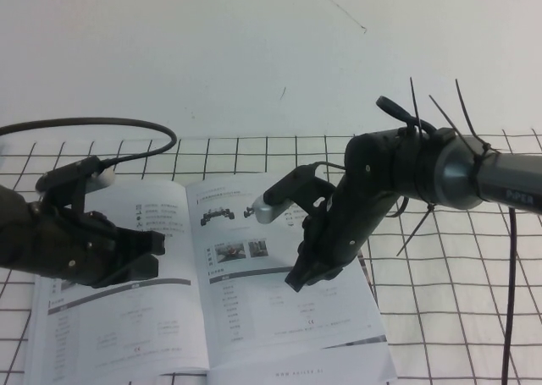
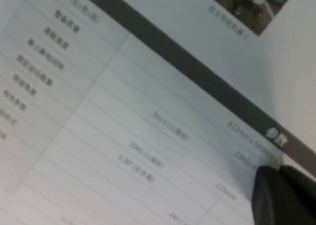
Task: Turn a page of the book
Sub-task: Open the closed book
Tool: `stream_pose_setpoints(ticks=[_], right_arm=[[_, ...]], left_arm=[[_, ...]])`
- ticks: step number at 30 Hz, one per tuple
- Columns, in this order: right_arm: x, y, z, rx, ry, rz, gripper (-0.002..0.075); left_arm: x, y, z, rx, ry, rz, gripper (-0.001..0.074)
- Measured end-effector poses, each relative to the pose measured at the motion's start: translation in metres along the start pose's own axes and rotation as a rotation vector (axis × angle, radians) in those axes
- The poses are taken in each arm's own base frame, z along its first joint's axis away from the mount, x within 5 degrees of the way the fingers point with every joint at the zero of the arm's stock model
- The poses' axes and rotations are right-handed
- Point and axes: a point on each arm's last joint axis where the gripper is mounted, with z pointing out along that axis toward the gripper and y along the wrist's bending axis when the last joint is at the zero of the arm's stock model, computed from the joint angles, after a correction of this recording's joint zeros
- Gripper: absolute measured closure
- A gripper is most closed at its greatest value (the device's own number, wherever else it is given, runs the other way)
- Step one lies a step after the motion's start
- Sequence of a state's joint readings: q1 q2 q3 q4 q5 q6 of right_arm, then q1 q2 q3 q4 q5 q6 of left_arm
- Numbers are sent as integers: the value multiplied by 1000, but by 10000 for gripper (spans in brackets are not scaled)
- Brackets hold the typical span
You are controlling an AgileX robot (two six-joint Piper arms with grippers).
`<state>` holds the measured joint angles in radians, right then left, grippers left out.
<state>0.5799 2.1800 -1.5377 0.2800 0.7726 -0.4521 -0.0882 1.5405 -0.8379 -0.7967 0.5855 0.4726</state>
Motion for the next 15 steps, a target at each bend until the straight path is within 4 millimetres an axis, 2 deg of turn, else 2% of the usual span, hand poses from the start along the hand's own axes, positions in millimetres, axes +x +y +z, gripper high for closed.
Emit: stream_pose_setpoints(ticks=[4,7,12,15], right_arm=[[1,7,-8,9,-15,-18,727],[4,13,-21,7,13,-42,727],[-4,8,-71,46,-67,-44,727],[-5,-6,-88,40,-91,14,727]], left_arm=[[0,6,11,-17,21,-17,738],[0,13,22,-34,27,-42,738],[-1,19,33,-56,21,-68,738],[-1,15,36,-56,19,-54,738]])
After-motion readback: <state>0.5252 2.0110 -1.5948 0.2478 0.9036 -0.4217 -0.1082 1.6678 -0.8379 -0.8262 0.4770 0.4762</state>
